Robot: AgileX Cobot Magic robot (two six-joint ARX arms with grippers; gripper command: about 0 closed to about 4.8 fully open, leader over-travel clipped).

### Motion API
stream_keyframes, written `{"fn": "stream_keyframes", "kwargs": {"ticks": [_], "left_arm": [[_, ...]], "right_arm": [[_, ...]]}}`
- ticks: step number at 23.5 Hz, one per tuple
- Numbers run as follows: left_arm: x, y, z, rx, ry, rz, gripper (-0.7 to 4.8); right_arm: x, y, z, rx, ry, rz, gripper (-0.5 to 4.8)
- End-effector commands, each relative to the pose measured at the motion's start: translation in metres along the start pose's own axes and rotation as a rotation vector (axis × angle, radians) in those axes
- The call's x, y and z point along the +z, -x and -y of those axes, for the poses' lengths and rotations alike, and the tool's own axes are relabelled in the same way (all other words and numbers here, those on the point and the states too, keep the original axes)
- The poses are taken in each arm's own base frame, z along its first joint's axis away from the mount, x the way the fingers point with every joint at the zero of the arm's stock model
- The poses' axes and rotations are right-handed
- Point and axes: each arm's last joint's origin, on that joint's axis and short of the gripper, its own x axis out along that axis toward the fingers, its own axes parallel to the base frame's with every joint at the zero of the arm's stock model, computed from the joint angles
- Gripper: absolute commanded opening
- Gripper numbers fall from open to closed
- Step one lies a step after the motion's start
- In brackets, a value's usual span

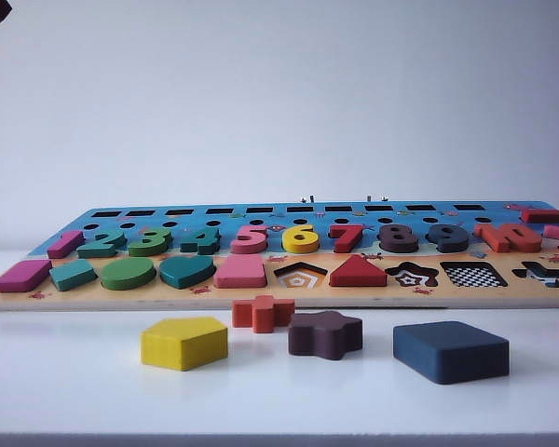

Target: Insert the cube into the slot.

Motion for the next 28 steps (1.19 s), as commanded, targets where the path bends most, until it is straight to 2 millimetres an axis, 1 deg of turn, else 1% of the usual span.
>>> {"fn": "stream_keyframes", "kwargs": {"ticks": [1, 9, 12, 15, 18, 21, 25, 28], "left_arm": [[0.003, -0.001, 0.002, -0.028, 0.007, 0.007, 0.07], [0.004, -0.01, 0.004, -0.083, 0.007, -0.033, 0.07], [0.004, -0.012, 0.007, -0.101, -0.003, -0.046, 0.07], [0.003, -0.012, 0.009, -0.117, -0.013, -0.048, 0.07], [0.003, -0.012, 0.011, -0.137, -0.022, -0.051, 0.07], [0.003, -0.012, 0.011, -0.139, -0.022, -0.05, 0.07], [0.01, -0.005, 0.012, -0.142, -0.023, -0.022, 0.07], [0.019, 0.003, 0.012, -0.148, -0.02, -0.039, 0.07]], "right_arm": [[0.0, 0.0, 0.002, -0.061, -0.055, 0.003, -0.04], [-0.001, 0.0, 0.001, -0.042, -0.056, -0.01, -0.04], [0.0, 0.0, 0.001, -0.039, -0.097, -0.003, 0.01], [0.006, 0.002, 0.001, -0.032, -0.133, 0.016, 0.32], [0.02, 0.008, 0.0, -0.04, -0.138, 0.045, 0.5], [0.037, 0.015, 0.0, -0.054, -0.157, 0.082, 0.55], [0.069, 0.032, 0.0, -0.065, -0.174, 0.168, 0.55], [0.099, 0.049, 0.0, -0.066, -0.171, 0.206, 0.55]]}}
